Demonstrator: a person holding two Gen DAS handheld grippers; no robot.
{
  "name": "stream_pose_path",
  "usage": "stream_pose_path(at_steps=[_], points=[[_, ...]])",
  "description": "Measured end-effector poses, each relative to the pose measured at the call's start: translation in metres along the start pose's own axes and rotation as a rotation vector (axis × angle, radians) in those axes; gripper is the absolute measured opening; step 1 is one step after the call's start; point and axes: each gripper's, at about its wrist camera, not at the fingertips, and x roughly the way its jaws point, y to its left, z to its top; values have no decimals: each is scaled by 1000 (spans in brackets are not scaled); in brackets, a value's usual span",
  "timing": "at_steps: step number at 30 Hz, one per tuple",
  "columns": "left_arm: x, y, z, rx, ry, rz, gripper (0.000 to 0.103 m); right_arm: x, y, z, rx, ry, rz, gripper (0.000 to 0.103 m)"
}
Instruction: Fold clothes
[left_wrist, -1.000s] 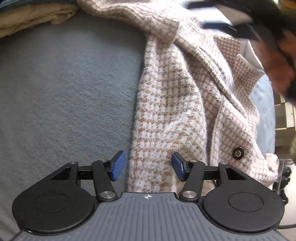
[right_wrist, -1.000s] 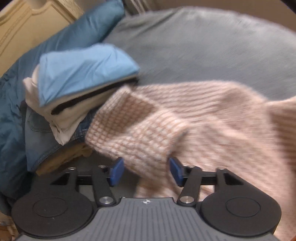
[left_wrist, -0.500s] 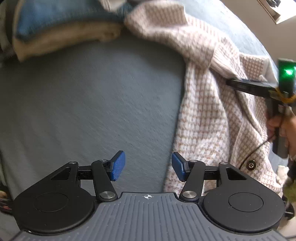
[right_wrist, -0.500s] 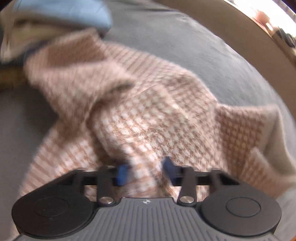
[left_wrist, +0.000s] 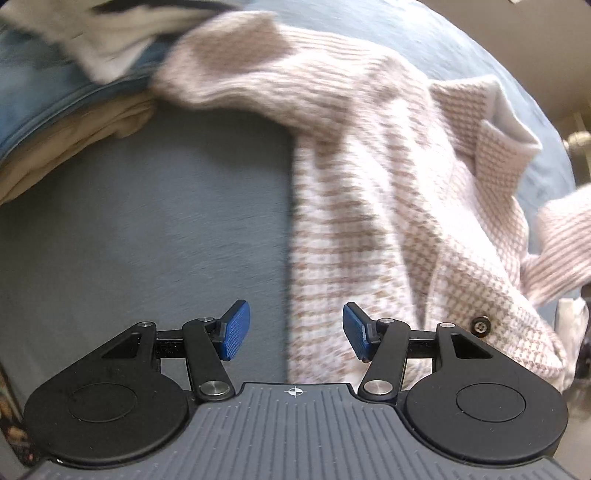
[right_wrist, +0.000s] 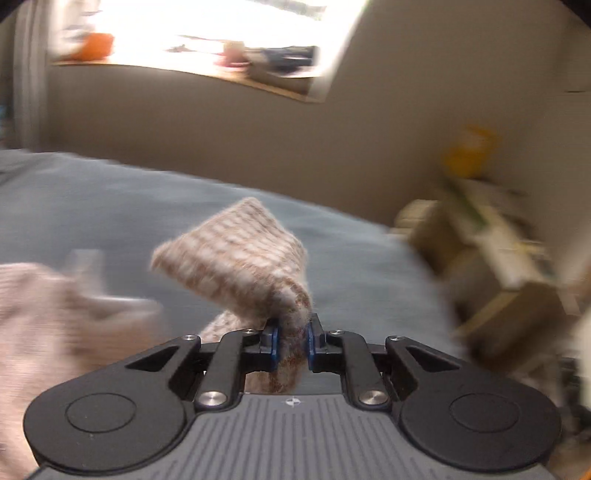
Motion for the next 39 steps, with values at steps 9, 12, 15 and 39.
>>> stream_pose_path(at_steps=[9, 12, 15, 39], points=[[42, -46, -6, 91, 25, 30, 55, 112, -33, -71, 18, 111, -139, 15], [47, -51, -8, 80, 40, 40, 55, 152, 3, -87, -13, 148, -67, 15], [49, -53, -8, 66, 54, 48, 55, 202, 37, -94, -51, 337, 89, 27], [84, -7, -30, -141, 56, -4, 63, 35, 290, -66, -71, 459, 691, 77]])
